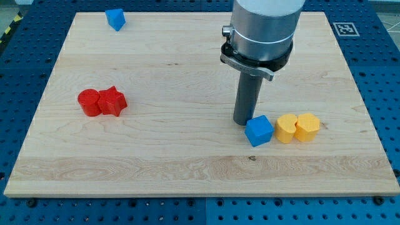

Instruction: Move the blue cube along with yellow heart and yellow hexagon a bit right

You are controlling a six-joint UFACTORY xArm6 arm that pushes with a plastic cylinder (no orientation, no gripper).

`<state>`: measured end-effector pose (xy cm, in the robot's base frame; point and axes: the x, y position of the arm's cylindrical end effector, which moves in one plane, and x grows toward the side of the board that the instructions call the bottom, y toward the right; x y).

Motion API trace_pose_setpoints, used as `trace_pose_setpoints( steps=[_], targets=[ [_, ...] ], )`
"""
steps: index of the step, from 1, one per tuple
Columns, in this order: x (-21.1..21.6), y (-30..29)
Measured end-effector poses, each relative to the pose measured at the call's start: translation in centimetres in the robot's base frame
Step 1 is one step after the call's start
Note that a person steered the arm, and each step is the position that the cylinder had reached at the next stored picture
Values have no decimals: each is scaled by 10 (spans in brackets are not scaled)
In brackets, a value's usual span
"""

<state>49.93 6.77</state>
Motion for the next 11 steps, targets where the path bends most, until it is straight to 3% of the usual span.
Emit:
trace_pose_setpoints(
  steps=[2,4,6,11],
  targets=[
    [8,-81],
    [15,-35],
    [50,-26],
    [19,44]
  ],
)
